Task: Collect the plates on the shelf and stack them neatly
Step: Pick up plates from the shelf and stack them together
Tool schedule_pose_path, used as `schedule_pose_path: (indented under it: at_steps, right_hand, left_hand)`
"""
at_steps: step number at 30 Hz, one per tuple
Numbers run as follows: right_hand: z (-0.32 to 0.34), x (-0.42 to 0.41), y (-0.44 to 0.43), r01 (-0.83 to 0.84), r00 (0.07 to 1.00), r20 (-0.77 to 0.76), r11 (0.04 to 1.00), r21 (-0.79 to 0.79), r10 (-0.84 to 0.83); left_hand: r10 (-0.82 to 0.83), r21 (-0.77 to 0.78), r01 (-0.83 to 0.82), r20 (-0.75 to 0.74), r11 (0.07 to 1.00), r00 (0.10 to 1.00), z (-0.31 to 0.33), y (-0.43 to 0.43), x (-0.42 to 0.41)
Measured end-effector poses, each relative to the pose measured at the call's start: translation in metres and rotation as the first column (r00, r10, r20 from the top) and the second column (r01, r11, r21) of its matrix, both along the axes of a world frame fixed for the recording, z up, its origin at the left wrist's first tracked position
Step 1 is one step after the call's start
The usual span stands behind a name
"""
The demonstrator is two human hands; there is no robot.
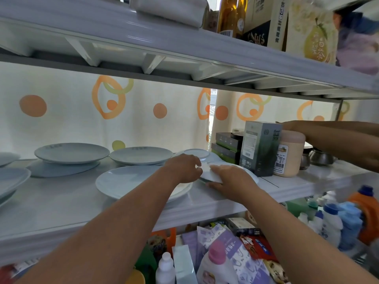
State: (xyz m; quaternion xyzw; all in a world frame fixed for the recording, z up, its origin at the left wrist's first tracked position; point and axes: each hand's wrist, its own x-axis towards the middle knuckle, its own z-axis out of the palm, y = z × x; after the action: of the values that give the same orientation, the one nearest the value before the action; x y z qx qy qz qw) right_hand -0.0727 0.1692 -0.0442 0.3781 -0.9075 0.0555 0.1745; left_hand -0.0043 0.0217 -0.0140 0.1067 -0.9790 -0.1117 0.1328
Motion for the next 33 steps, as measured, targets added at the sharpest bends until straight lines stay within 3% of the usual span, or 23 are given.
schedule_pose_path:
  at_steps: [8,10,13,18,26,29,33]
  right_hand:
    - [0.013,0.013,0.005,0.013,0.984,-0.178,0.999,-0.032,-0.018]
    - [0.017,0.014,0.007,0.006,0.974,-0.224,0.994,-0.107,-0.030]
    - [0.023,0.015,0.010,-0.040,0.983,-0.184,0.938,-0.344,-0.025]
    - [0.031,0.011,0.011,-0.145,0.975,-0.221,0.777,-0.613,0.007]
    - [0.038,0.002,0.004,-0.011,0.997,-0.049,0.525,-0.851,-0.059]
    - [0.042,0.003,0.002,0.099,0.995,0.099,0.331,-0.938,-0.018]
    - [0.050,0.002,0.001,0.384,0.920,0.383,0.007,-0.923,0.086]
  left_hand:
    - [0.105,0.066,-0.091,-0.253,0.994,0.962,0.006,0.007,0.009]
    - [0.117,0.080,-0.097,-0.301,0.992,0.947,0.009,0.007,0.011]
    - [0.119,0.103,-0.086,-0.383,0.991,0.916,0.013,0.008,0.014]
    - [0.078,0.188,-0.008,-0.367,0.982,0.927,0.014,0.018,0.016]
    - [-0.152,0.109,0.173,-0.179,0.979,0.972,0.010,0.047,0.010]
    - [-0.252,0.145,0.273,-0.146,0.951,0.957,0.008,0.052,0.011]
    - [-0.275,-0.049,0.271,-0.181,0.961,0.944,-0.001,0.053,0.008]
